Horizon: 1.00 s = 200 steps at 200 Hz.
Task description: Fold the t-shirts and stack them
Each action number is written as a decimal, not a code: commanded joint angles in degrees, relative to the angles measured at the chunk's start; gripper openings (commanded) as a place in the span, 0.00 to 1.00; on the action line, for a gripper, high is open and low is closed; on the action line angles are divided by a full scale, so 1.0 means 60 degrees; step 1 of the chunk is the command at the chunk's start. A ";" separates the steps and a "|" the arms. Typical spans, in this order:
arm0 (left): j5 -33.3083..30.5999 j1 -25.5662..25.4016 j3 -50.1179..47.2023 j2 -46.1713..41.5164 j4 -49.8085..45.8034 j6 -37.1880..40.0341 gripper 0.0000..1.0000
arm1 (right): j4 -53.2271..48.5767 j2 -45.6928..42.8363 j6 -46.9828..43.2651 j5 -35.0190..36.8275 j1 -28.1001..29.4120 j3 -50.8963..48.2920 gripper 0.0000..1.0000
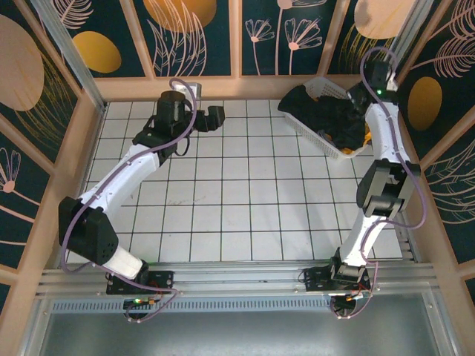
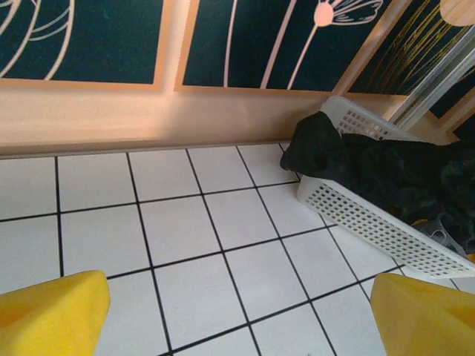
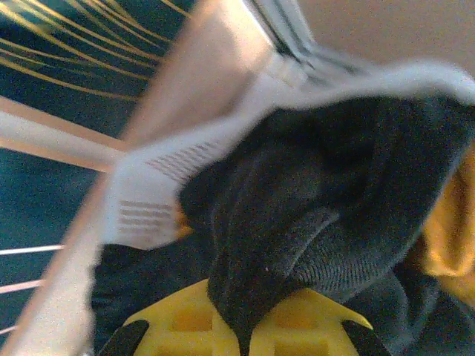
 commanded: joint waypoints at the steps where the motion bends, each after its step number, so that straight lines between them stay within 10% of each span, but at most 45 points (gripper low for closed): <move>1: -0.0319 0.0006 0.0516 -0.0269 -0.0436 -0.3706 0.90 | 0.0456 -0.0829 -0.1212 0.0743 0.0608 0.1674 0.00; 88: -0.2247 0.0006 0.0500 -0.1137 -0.1374 -0.4455 0.89 | 0.4828 -0.2583 -0.2475 -0.1144 0.3285 0.2922 0.00; 156: -0.6034 0.0006 0.0594 -0.2976 -0.3027 -0.4420 0.92 | 0.5290 -0.2081 -0.3301 -0.0822 0.7941 0.1282 0.00; 191: -0.7788 0.0006 0.0322 -0.4086 -0.3726 -0.4615 0.89 | 0.4897 -0.0082 -0.3907 -0.3768 0.9205 -0.0002 0.00; 200: -0.7719 0.0006 0.0035 -0.4373 -0.3587 -0.4588 0.88 | 0.4430 0.0531 -0.4014 -0.4420 0.9375 0.0015 0.13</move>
